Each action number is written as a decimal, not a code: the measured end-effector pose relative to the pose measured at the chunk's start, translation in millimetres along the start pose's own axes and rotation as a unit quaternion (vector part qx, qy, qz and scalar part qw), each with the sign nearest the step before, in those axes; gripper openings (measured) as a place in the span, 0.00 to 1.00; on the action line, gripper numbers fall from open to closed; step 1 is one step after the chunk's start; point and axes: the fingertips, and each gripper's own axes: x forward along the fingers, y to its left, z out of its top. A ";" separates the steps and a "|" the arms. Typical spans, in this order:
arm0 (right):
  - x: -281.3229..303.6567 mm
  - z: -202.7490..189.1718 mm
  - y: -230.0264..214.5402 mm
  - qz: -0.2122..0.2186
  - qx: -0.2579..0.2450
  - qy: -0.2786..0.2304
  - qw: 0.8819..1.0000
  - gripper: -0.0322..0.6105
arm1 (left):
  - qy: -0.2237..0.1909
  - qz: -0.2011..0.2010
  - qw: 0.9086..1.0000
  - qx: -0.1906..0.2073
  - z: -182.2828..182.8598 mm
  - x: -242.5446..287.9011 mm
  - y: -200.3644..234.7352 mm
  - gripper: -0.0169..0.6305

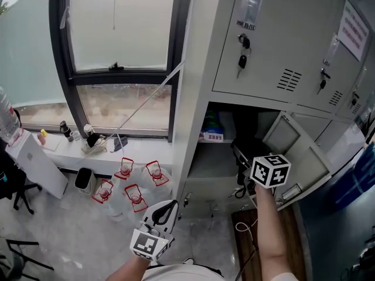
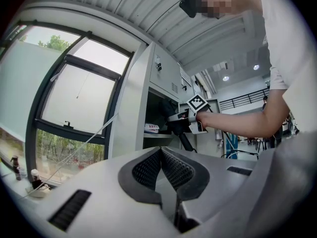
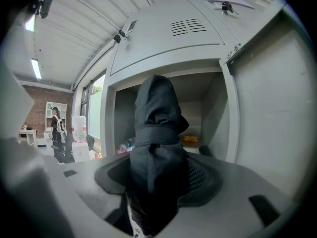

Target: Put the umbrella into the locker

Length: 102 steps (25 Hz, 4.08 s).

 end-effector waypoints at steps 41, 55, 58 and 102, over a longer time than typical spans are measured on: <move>116.6 11.8 -31.9 -0.038 -0.054 0.100 0.993 0.47 | 0.007 0.037 0.999 -0.019 0.7 -16.4 24.1 0.06; 136.4 7.6 -51.1 -0.054 -0.018 0.121 0.991 0.47 | 0.010 0.055 0.998 -0.012 1.5 -15.0 28.0 0.06; 138.0 6.3 -55.9 -0.054 0.009 0.128 0.990 0.48 | 0.007 0.057 0.998 -0.010 2.0 -14.0 26.0 0.06; 118.7 17.6 -31.3 0.004 -0.005 0.104 0.995 0.48 | 0.010 0.036 0.999 -0.011 1.3 -5.4 -6.0 0.06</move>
